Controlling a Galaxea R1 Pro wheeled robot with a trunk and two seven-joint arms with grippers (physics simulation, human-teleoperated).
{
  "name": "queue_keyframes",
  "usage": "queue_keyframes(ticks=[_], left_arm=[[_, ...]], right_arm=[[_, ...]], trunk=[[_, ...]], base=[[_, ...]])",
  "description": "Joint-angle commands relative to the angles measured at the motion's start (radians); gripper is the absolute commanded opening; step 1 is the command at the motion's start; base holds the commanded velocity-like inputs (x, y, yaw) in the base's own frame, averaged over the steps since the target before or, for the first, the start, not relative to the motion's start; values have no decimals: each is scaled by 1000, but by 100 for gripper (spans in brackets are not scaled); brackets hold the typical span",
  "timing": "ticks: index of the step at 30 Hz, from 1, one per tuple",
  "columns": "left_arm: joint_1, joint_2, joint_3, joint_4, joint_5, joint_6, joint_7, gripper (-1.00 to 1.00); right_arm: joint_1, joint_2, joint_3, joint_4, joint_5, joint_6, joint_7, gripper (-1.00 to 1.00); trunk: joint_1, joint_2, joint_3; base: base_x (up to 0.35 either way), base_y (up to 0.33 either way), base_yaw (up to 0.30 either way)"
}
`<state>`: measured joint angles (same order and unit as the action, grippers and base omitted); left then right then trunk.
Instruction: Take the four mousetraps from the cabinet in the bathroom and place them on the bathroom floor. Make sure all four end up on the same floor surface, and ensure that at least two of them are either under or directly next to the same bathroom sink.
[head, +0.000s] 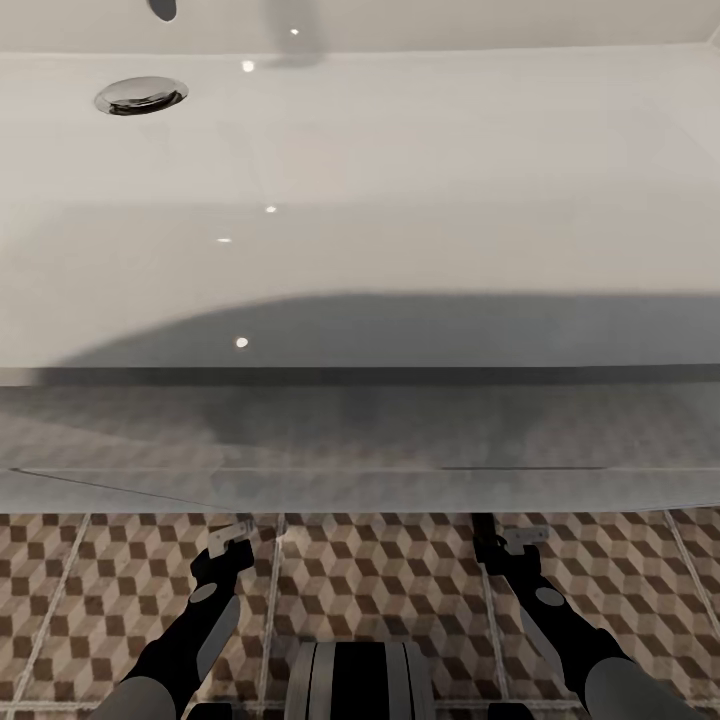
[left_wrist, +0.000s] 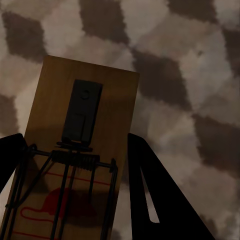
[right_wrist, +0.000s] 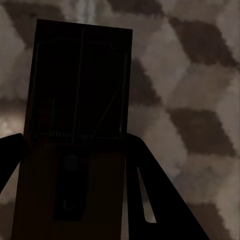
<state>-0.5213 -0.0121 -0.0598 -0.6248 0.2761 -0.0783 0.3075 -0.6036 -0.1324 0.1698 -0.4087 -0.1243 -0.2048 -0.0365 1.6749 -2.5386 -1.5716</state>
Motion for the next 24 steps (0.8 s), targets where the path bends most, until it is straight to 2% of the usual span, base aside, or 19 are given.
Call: queue_keyframes(ticks=[1, 24], left_arm=[[-1, 1, -6, 0, 8, -5, 4, -100], [0, 0, -6, 0, 8, -6, 4, -100]], right_arm=[[0, -1, 8, 1, -14, -4, 0, -100], [-1, -1, 7, 1, -17, -4, 0, -100]], trunk=[[0, 0, 0], [0, 0, 0]], base=[[0, 0, 0], [0, 0, 0]])
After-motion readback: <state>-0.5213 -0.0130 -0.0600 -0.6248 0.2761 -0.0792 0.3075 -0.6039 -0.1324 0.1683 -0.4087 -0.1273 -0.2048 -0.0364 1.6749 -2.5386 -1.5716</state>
